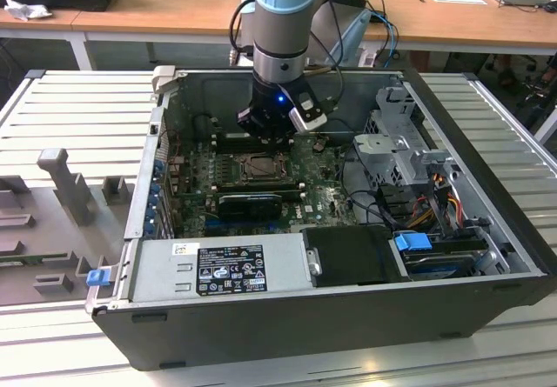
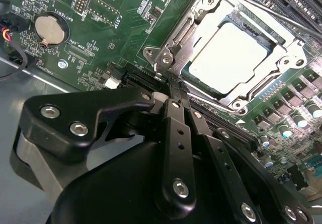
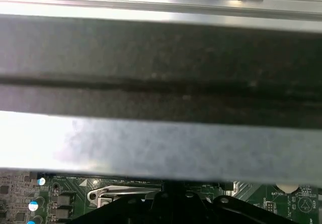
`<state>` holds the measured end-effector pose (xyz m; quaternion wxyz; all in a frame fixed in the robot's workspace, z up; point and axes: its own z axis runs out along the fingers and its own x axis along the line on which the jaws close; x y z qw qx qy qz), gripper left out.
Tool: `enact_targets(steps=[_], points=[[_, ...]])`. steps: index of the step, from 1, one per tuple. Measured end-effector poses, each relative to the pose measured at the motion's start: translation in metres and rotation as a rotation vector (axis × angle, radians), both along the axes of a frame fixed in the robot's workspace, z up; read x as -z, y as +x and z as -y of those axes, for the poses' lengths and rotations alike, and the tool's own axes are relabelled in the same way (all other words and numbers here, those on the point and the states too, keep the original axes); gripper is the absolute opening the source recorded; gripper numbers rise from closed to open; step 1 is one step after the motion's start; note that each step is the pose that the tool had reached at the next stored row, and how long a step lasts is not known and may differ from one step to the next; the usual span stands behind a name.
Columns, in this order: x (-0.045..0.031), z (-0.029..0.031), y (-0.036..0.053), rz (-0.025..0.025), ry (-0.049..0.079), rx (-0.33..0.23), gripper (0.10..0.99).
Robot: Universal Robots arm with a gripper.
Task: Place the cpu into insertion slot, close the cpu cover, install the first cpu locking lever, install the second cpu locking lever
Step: 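Install the first cpu locking lever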
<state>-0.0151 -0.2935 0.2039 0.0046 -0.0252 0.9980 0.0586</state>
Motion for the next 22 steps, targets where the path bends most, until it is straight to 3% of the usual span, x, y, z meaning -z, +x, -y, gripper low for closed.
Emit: enact_targets(steps=[5,18,22], points=[[0.0007,0.0000,0.0000,0.0000,-0.011,0.000,0.106],[-0.0020,-0.0001,0.0001,0.0003,-0.013,0.000,0.106],[0.0007,-0.0008,0.0006,-0.0003,-0.035,0.000,0.106]])
